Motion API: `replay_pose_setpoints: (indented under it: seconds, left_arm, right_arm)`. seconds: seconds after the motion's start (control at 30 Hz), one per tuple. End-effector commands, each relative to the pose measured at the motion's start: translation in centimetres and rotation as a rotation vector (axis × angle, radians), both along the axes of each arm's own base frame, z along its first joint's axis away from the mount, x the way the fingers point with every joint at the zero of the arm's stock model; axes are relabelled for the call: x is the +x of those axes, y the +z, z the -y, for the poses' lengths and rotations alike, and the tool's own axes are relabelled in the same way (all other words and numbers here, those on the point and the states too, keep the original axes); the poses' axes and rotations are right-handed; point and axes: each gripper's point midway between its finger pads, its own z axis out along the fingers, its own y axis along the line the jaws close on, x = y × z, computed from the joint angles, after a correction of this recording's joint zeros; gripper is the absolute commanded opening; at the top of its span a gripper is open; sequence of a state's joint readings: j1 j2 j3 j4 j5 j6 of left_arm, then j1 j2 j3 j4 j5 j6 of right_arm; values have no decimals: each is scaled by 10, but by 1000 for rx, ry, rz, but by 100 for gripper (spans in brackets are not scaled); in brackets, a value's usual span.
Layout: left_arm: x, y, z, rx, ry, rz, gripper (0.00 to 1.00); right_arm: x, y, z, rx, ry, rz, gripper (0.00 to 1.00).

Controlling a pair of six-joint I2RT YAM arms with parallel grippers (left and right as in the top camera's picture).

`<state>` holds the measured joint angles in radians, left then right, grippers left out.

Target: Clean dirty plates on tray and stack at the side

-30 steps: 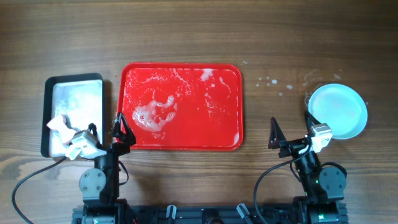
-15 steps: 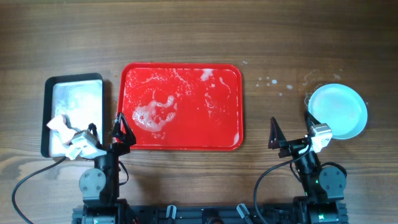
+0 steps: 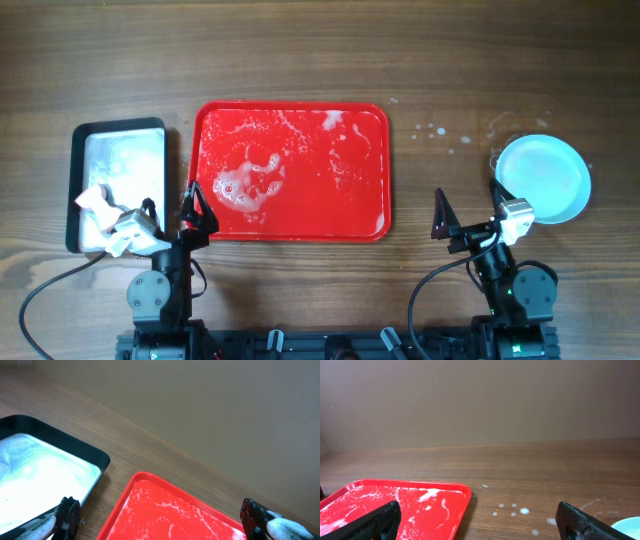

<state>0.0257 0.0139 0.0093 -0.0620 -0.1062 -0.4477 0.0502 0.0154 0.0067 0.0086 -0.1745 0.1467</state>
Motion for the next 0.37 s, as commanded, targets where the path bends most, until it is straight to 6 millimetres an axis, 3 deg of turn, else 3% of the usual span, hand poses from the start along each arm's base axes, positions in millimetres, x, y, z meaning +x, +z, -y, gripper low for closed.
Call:
replay_pose_setpoints:
  seconds: [0.0,0.33]
  left_arm:
    - [0,0,1,1,-7,3,100]
    - [0,0,1,1,-7,3,100]
  right_arm:
    - [0,3,2,14,-13,11,100]
    - [0,3,2,14,-13,11,100]
